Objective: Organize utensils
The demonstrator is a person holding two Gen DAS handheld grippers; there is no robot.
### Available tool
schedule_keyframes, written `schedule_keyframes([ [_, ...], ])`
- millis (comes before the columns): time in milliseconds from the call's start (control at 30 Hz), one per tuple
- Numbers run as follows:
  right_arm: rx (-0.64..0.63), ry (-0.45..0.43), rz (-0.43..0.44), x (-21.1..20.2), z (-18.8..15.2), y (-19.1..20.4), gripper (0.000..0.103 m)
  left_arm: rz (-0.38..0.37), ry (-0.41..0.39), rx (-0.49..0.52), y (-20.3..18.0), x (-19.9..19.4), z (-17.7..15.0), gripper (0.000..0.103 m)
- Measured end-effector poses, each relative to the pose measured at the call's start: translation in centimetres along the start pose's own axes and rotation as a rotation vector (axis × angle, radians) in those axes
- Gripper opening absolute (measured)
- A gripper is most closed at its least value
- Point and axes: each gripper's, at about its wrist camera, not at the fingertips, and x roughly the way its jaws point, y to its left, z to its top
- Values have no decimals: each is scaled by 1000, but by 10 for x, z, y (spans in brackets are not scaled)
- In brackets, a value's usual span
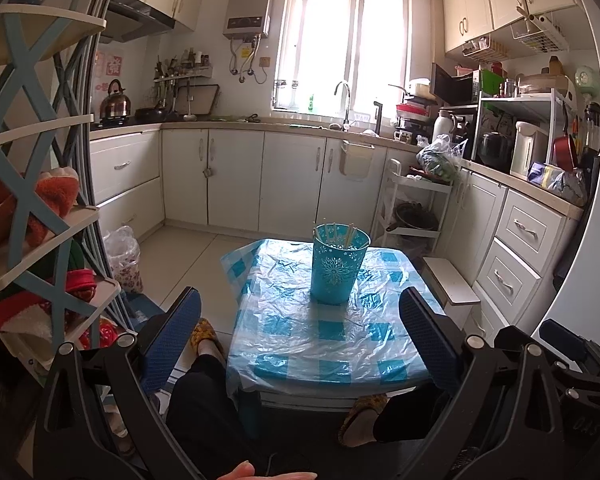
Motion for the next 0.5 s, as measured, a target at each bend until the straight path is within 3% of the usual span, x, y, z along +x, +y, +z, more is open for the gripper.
schedule_keyframes([
  [500, 0, 1, 1, 0, 0, 0, 96, 1, 0, 19, -1, -2, 1, 95],
])
